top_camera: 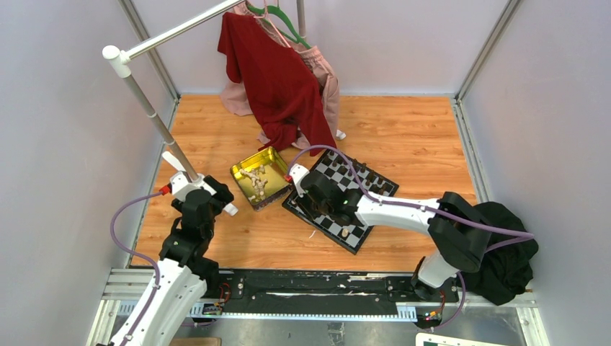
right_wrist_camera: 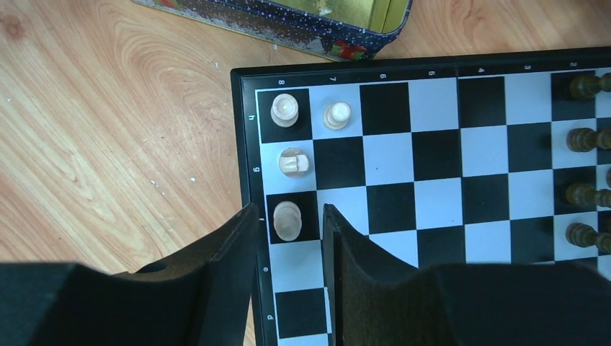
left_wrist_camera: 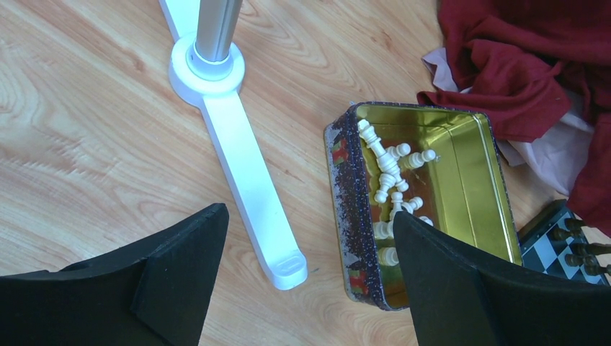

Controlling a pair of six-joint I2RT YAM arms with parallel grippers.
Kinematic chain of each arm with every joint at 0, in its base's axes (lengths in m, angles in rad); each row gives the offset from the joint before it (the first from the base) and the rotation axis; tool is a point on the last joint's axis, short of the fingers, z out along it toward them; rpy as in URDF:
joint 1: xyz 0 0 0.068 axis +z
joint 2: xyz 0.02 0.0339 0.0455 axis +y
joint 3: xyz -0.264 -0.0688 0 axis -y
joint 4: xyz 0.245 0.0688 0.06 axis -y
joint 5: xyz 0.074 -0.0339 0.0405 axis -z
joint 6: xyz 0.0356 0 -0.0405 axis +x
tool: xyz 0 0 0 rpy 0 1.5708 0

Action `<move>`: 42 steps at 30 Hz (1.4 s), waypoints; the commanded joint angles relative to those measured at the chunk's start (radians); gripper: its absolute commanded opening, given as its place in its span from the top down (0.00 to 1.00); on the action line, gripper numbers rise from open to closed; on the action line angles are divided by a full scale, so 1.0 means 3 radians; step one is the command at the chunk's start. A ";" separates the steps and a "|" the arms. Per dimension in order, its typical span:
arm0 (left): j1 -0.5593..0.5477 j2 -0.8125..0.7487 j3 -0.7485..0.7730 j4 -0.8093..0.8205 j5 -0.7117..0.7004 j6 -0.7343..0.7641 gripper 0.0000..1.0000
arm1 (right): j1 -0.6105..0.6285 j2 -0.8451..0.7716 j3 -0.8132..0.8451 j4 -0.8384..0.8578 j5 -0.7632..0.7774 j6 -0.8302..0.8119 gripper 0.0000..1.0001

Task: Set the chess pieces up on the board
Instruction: Place the chess piece on the chessboard, then pick up the chess piece from the storage box.

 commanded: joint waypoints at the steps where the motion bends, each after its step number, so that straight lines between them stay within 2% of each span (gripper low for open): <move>1: -0.0008 -0.0044 0.0032 0.0034 -0.0017 0.0029 0.10 | -0.0011 -0.0245 0.0089 -0.0165 0.0087 0.0001 0.58; 8: -0.0008 -0.0101 0.0073 -0.0044 -0.0053 -0.0006 0.10 | 0.0005 -0.0261 0.0467 -0.0327 0.0134 -0.0126 0.54; 18: -0.0008 -0.0109 0.0034 -0.0059 0.0003 -0.0114 0.10 | -0.0052 0.0773 0.1777 -0.0621 -0.0334 -0.0556 0.54; 22: -0.0008 -0.0108 0.0015 -0.0020 0.0025 -0.0131 0.10 | -0.0093 0.1132 0.2141 -0.0709 -0.0604 -0.0618 0.54; 31: -0.0008 -0.0111 -0.0003 0.0002 0.0067 -0.0140 0.10 | -0.0127 0.1616 0.2534 -0.0713 -0.0870 -0.0697 0.53; 42: -0.0008 -0.0107 -0.0037 0.0057 0.0079 -0.0128 0.10 | -0.0208 0.1880 0.2753 -0.0713 -0.0987 -0.0674 0.53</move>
